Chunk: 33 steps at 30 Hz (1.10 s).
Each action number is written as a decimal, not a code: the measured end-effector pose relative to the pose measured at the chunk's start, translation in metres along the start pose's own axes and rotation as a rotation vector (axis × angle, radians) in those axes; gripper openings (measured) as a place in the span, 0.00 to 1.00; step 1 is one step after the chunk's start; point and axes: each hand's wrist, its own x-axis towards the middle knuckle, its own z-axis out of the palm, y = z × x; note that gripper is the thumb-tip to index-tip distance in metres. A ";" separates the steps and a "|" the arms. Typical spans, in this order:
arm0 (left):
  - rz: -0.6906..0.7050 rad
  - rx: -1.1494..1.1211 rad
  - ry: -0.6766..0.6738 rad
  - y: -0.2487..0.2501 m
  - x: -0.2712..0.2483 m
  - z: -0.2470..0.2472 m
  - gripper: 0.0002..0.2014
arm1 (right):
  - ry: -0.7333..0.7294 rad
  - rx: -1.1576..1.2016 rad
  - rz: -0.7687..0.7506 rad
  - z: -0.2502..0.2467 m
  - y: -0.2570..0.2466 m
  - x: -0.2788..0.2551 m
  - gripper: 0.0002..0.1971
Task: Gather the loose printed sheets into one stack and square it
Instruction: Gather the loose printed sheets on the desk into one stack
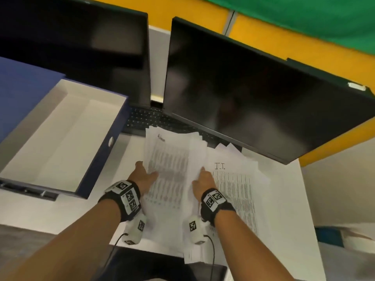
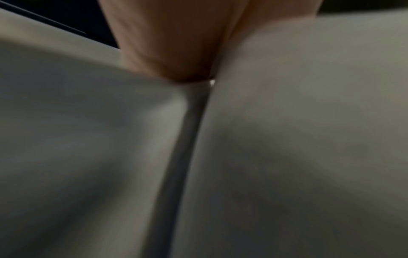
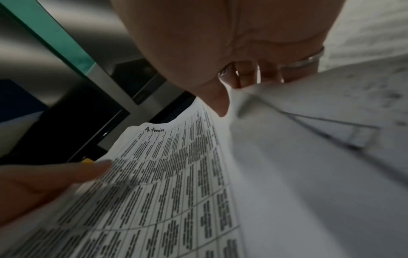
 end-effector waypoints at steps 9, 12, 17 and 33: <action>0.126 -0.041 0.137 -0.015 -0.002 -0.010 0.17 | 0.321 -0.011 0.542 -0.050 0.126 -0.022 0.51; 0.087 0.057 0.092 -0.016 -0.011 -0.009 0.24 | 0.338 -0.042 0.516 -0.048 0.146 -0.025 0.53; 0.103 0.128 0.035 -0.015 -0.009 -0.014 0.15 | 0.412 -0.140 0.437 -0.050 0.138 -0.023 0.51; 0.111 0.017 0.044 -0.018 -0.012 -0.020 0.11 | 0.304 -0.045 0.492 -0.041 0.119 -0.011 0.66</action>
